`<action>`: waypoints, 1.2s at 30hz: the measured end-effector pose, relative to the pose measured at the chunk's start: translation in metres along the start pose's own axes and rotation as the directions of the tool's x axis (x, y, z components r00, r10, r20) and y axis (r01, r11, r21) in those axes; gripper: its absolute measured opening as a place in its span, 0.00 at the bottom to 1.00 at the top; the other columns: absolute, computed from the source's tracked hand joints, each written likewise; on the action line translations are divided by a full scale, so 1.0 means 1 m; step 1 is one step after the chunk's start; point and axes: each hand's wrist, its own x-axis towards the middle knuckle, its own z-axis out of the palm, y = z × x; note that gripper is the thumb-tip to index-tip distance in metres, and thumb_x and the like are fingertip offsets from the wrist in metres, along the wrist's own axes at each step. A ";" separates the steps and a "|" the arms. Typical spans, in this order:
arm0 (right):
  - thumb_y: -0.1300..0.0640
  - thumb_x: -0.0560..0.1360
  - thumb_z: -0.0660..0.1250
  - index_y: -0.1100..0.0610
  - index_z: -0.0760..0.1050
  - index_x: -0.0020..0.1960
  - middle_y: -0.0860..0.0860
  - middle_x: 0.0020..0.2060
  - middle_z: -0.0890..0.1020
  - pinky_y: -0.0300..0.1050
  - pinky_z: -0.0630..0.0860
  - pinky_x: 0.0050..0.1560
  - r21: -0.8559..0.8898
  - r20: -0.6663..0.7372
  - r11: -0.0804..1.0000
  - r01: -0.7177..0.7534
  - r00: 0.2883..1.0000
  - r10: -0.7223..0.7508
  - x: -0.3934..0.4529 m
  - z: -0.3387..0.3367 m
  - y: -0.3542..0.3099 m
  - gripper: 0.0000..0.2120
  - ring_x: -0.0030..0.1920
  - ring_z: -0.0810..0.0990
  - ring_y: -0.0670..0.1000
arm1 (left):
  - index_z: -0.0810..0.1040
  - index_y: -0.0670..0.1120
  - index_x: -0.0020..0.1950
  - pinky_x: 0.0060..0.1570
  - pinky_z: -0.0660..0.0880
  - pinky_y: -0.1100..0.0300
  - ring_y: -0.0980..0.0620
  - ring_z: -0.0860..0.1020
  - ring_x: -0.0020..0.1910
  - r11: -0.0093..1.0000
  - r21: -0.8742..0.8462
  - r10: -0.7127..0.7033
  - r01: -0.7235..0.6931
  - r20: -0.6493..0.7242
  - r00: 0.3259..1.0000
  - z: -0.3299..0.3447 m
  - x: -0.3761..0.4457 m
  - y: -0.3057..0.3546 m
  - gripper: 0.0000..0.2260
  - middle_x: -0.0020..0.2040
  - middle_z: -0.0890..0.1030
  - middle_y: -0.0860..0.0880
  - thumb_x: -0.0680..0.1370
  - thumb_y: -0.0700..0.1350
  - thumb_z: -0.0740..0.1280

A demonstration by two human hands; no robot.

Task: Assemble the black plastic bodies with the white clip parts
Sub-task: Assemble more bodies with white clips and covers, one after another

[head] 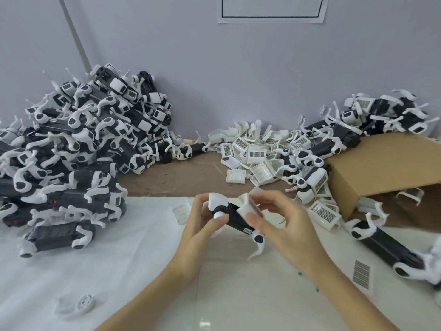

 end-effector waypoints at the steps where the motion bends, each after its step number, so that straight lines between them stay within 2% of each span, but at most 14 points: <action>1: 0.53 0.75 0.78 0.46 0.81 0.58 0.43 0.54 0.85 0.30 0.72 0.58 -0.093 0.024 0.995 0.047 0.999 -0.045 -0.003 0.006 -0.001 0.14 0.57 0.82 0.47 | 0.73 0.48 0.64 0.54 0.74 0.68 0.54 0.80 0.54 1.000 0.007 0.009 -0.009 0.003 1.000 0.000 0.000 0.000 0.18 0.54 0.82 0.49 0.78 0.53 0.70; 3: 0.51 0.75 0.78 0.46 0.79 0.59 0.42 0.55 0.83 0.29 0.71 0.56 -0.169 0.031 0.982 0.083 0.996 -0.079 -0.008 0.014 -0.002 0.15 0.58 0.80 0.46 | 0.73 0.48 0.64 0.55 0.75 0.64 0.52 0.81 0.55 1.000 0.003 0.011 -0.011 0.000 1.000 0.000 0.000 0.001 0.18 0.56 0.82 0.47 0.78 0.53 0.70; 7: 0.51 0.78 0.73 0.47 0.79 0.62 0.40 0.57 0.83 0.37 0.74 0.60 -0.166 0.043 0.981 0.096 0.995 -0.090 -0.007 0.011 0.000 0.13 0.61 0.81 0.48 | 0.73 0.48 0.66 0.58 0.73 0.58 0.48 0.81 0.60 1.000 0.005 0.002 -0.002 -0.006 1.000 0.000 0.000 0.004 0.19 0.59 0.83 0.45 0.78 0.54 0.71; 10: 0.48 0.79 0.70 0.47 0.79 0.63 0.40 0.58 0.83 0.40 0.77 0.59 -0.120 0.055 0.990 0.077 0.996 -0.071 -0.007 0.009 0.000 0.13 0.61 0.81 0.48 | 0.73 0.48 0.65 0.57 0.75 0.65 0.50 0.81 0.60 1.000 0.012 0.017 -0.017 -0.014 1.000 0.002 -0.001 0.006 0.19 0.59 0.83 0.45 0.78 0.54 0.70; 13: 0.48 0.80 0.69 0.46 0.79 0.63 0.39 0.57 0.83 0.36 0.78 0.52 -0.093 0.011 0.991 0.097 0.995 -0.096 -0.009 0.014 -0.001 0.12 0.58 0.81 0.47 | 0.73 0.46 0.64 0.57 0.75 0.67 0.50 0.81 0.59 0.999 -0.003 0.035 -0.036 -0.016 0.999 0.003 -0.001 0.008 0.19 0.59 0.81 0.42 0.77 0.53 0.70; 16: 0.50 0.80 0.71 0.46 0.79 0.63 0.38 0.58 0.83 0.32 0.74 0.57 -0.150 -0.066 0.981 0.122 0.989 -0.133 -0.011 0.015 0.002 0.12 0.59 0.81 0.45 | 0.74 0.48 0.64 0.58 0.75 0.64 0.49 0.80 0.60 0.998 0.018 0.052 -0.052 0.011 0.999 0.004 -0.003 0.009 0.18 0.59 0.81 0.43 0.78 0.54 0.69; 20: 0.58 0.79 0.74 0.47 0.78 0.64 0.36 0.57 0.82 0.29 0.72 0.55 -0.203 0.029 0.970 0.131 0.991 -0.127 -0.014 0.017 0.005 0.16 0.59 0.80 0.43 | 0.73 0.46 0.63 0.60 0.76 0.62 0.47 0.80 0.61 0.998 0.026 0.061 -0.061 0.013 0.998 0.005 -0.004 0.009 0.19 0.57 0.82 0.46 0.77 0.55 0.68; 23: 0.58 0.76 0.77 0.48 0.77 0.65 0.36 0.57 0.82 0.28 0.71 0.55 -0.236 0.054 0.959 0.153 0.988 -0.144 -0.014 0.014 0.008 0.19 0.59 0.80 0.41 | 0.73 0.46 0.63 0.59 0.75 0.63 0.50 0.80 0.59 0.997 0.039 0.069 -0.070 0.029 0.997 0.006 -0.005 0.010 0.18 0.55 0.82 0.50 0.77 0.54 0.67; 25: 0.56 0.74 0.80 0.49 0.77 0.67 0.37 0.60 0.80 0.33 0.71 0.59 -0.363 0.075 0.905 0.220 0.975 -0.207 -0.016 0.014 0.009 0.24 0.63 0.76 0.37 | 0.72 0.44 0.63 0.57 0.75 0.64 0.53 0.79 0.55 0.996 0.045 0.071 -0.072 0.038 0.997 0.006 -0.005 0.010 0.16 0.52 0.81 0.52 0.79 0.50 0.67; 27: 0.58 0.71 0.82 0.53 0.77 0.69 0.41 0.65 0.79 0.39 0.71 0.64 -0.519 0.090 0.791 0.323 0.941 -0.325 -0.017 0.017 0.012 0.29 0.66 0.70 0.32 | 0.71 0.43 0.62 0.54 0.75 0.66 0.55 0.79 0.51 0.996 0.043 0.073 -0.074 0.033 0.997 0.007 -0.005 0.010 0.12 0.49 0.79 0.54 0.81 0.46 0.66; 29: 0.62 0.69 0.83 0.57 0.78 0.70 0.46 0.66 0.81 0.47 0.74 0.65 -0.590 0.101 0.709 0.387 0.906 -0.411 -0.016 0.018 0.013 0.31 0.67 0.74 0.40 | 0.71 0.44 0.61 0.52 0.74 0.66 0.55 0.78 0.50 0.996 0.047 0.075 -0.076 0.023 0.997 0.008 -0.005 0.010 0.10 0.49 0.78 0.51 0.81 0.45 0.66; 32: 0.64 0.71 0.81 0.60 0.77 0.72 0.51 0.69 0.80 0.53 0.78 0.65 -0.643 0.120 0.648 0.407 0.890 -0.440 -0.015 0.018 0.013 0.30 0.67 0.79 0.52 | 0.72 0.45 0.61 0.52 0.75 0.64 0.54 0.78 0.50 0.996 0.048 0.076 -0.077 0.016 0.997 0.010 -0.006 0.010 0.11 0.51 0.77 0.42 0.82 0.48 0.67; 34: 0.66 0.71 0.80 0.60 0.77 0.72 0.52 0.70 0.79 0.53 0.78 0.65 -0.666 0.124 0.620 0.415 0.881 -0.457 -0.015 0.017 0.012 0.30 0.67 0.79 0.55 | 0.74 0.48 0.61 0.53 0.76 0.59 0.52 0.79 0.50 0.994 0.087 0.069 -0.070 0.012 0.998 0.013 -0.006 0.011 0.14 0.53 0.79 0.42 0.81 0.54 0.68; 36: 0.68 0.71 0.79 0.61 0.77 0.72 0.52 0.70 0.79 0.52 0.77 0.66 -0.665 0.140 0.605 0.438 0.869 -0.476 -0.016 0.017 0.010 0.31 0.68 0.76 0.53 | 0.75 0.50 0.61 0.53 0.78 0.58 0.52 0.80 0.52 0.992 0.105 0.067 -0.064 -0.028 0.997 0.015 -0.006 0.010 0.14 0.54 0.80 0.42 0.80 0.55 0.71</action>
